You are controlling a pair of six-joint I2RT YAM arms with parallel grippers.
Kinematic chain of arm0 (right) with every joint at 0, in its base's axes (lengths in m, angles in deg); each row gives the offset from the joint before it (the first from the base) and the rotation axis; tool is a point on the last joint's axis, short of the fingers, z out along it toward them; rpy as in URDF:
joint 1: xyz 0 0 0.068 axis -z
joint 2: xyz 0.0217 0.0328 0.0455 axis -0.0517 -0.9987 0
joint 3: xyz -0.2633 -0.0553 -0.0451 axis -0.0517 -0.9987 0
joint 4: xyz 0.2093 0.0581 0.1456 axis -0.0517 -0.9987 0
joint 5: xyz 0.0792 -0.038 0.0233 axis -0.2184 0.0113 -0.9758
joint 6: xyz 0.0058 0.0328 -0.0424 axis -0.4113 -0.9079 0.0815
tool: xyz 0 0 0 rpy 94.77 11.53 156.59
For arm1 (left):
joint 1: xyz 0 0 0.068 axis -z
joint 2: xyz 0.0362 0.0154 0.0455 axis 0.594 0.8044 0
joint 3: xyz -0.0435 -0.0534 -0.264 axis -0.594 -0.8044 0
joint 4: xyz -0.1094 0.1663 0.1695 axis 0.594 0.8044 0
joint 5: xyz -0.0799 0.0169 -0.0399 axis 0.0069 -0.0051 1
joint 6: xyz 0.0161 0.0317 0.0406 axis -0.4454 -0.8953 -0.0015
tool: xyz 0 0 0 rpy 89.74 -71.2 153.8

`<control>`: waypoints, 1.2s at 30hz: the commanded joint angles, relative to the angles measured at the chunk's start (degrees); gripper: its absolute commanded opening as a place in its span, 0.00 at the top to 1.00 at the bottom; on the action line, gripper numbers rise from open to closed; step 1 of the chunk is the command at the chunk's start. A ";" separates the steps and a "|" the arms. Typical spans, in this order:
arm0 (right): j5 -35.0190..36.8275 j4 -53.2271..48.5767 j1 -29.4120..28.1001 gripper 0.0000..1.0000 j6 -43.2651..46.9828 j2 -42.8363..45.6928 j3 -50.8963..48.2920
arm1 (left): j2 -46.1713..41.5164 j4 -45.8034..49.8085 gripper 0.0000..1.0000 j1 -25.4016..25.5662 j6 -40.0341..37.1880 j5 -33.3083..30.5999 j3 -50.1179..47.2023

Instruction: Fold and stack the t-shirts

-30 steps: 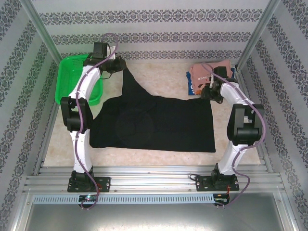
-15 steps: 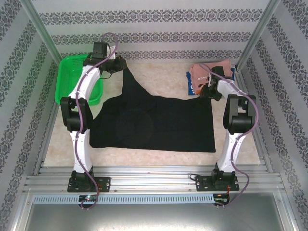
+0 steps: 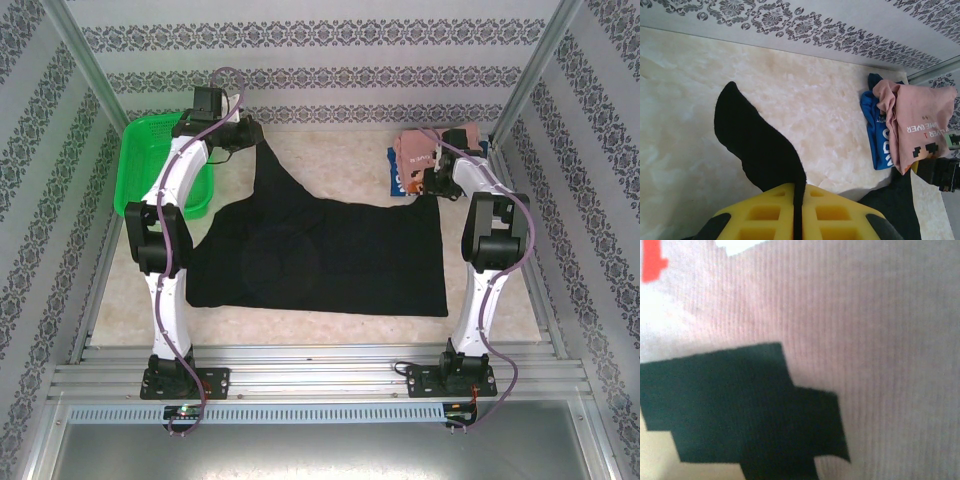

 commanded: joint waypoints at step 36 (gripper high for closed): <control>-6.44 2.11 1.27 1.00 -5.04 14.16 -5.21 | 6.37 -6.48 0.89 -3.84 3.13 5.64 13.63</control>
